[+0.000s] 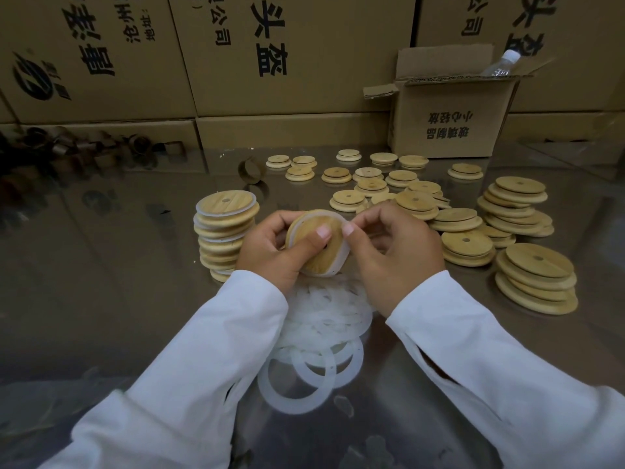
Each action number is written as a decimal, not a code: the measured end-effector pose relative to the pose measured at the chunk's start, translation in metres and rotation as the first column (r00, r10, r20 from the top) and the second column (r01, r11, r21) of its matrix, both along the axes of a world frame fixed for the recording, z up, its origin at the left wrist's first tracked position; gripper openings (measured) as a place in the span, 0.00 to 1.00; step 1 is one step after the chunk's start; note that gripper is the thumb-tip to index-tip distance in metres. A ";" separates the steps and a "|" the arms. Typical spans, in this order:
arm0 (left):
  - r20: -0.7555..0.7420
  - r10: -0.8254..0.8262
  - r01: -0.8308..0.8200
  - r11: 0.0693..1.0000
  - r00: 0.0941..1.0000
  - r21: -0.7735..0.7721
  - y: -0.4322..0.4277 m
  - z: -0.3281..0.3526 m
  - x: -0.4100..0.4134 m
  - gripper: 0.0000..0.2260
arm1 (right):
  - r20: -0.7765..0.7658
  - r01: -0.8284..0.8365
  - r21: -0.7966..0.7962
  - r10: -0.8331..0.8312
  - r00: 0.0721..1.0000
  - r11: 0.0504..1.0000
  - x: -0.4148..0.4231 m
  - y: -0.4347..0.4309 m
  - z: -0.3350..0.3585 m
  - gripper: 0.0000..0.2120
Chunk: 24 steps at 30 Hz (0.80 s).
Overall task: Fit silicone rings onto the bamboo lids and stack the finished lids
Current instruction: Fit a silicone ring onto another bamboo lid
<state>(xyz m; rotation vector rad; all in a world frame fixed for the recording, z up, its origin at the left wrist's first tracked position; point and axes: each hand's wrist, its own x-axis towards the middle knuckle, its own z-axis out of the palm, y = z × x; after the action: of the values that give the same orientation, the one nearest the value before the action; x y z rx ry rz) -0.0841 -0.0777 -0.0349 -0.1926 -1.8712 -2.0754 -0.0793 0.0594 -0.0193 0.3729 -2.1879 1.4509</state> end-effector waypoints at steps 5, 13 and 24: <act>0.005 -0.017 0.017 1.000 1.000 0.016 0.000 0.001 0.000 0.04 | 0.117 -0.014 -0.104 0.026 0.993 0.994 -0.005 0.001 0.003 0.10; 0.031 -0.118 0.108 0.968 0.992 0.225 0.004 0.005 0.004 0.11 | 0.131 -0.096 -0.092 0.108 0.986 0.991 -0.002 0.001 0.007 0.11; -0.010 -0.158 0.154 0.948 0.987 0.280 0.003 0.007 0.004 0.09 | 0.088 -0.046 -0.086 0.054 0.995 0.995 0.004 -0.004 0.001 0.08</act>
<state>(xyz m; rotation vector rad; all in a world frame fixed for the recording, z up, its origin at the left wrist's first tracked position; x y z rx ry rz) -0.0797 -0.0749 -0.0282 -0.2649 -1.5894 -2.4247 -0.0749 0.0555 -0.0179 0.3417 -2.1941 1.6101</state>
